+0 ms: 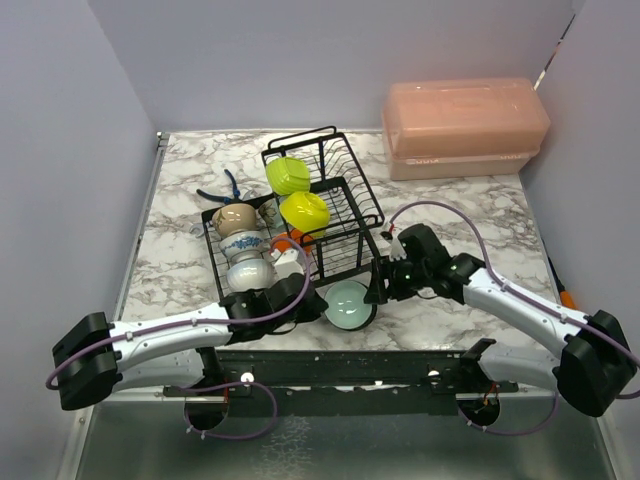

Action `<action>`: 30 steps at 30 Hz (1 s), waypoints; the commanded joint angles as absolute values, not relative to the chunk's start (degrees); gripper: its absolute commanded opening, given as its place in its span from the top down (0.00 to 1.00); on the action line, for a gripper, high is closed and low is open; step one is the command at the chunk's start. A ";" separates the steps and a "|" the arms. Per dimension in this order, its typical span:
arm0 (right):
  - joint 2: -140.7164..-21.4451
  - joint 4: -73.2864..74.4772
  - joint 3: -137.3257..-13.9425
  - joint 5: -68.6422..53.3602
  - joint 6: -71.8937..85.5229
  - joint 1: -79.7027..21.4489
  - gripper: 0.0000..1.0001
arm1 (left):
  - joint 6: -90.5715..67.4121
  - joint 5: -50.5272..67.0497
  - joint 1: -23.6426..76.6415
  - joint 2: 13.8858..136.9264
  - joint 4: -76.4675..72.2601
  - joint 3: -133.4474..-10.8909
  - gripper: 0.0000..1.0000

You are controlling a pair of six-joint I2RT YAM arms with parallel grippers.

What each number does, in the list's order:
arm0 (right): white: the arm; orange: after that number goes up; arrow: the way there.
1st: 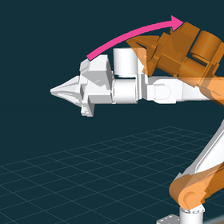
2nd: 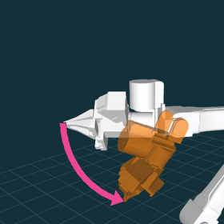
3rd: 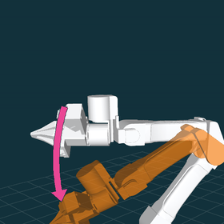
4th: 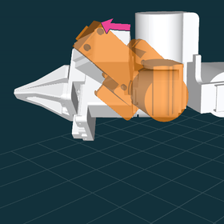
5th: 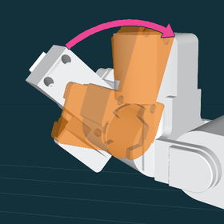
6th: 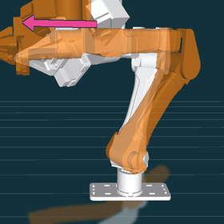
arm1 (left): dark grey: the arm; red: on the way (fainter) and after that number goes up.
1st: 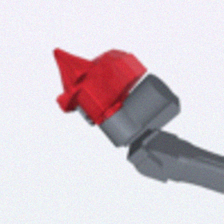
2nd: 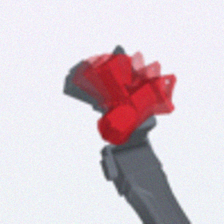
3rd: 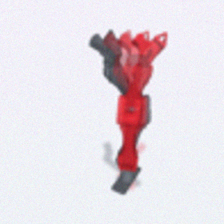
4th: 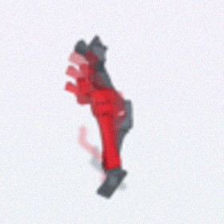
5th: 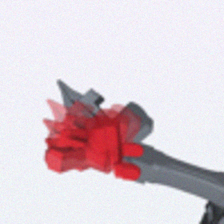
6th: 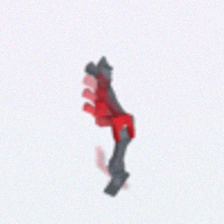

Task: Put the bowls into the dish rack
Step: Pick up the bowl from the center of the board.

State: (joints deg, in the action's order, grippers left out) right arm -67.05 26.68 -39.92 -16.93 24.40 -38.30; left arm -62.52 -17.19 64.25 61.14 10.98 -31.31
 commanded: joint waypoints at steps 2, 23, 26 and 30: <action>-63.03 27.20 -39.81 -15.77 23.22 -38.58 0.31 | -62.86 -19.45 64.70 55.11 10.46 -30.16 1.00; -64.37 21.79 -39.46 -26.61 21.28 -38.58 0.51 | -61.19 -15.40 64.77 55.11 1.40 -32.35 1.00; -64.47 21.57 -39.72 -26.43 21.35 -38.58 0.52 | -61.22 -14.79 64.77 54.29 -0.47 -31.60 1.00; -64.53 21.84 -40.05 -26.04 21.22 -38.63 0.74 | -61.34 -14.50 64.78 52.86 -2.91 -30.49 1.00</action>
State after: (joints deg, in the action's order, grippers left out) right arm -64.16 22.92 -39.38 -25.15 22.00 -38.30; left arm -63.51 -14.35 64.53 56.25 10.41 -29.23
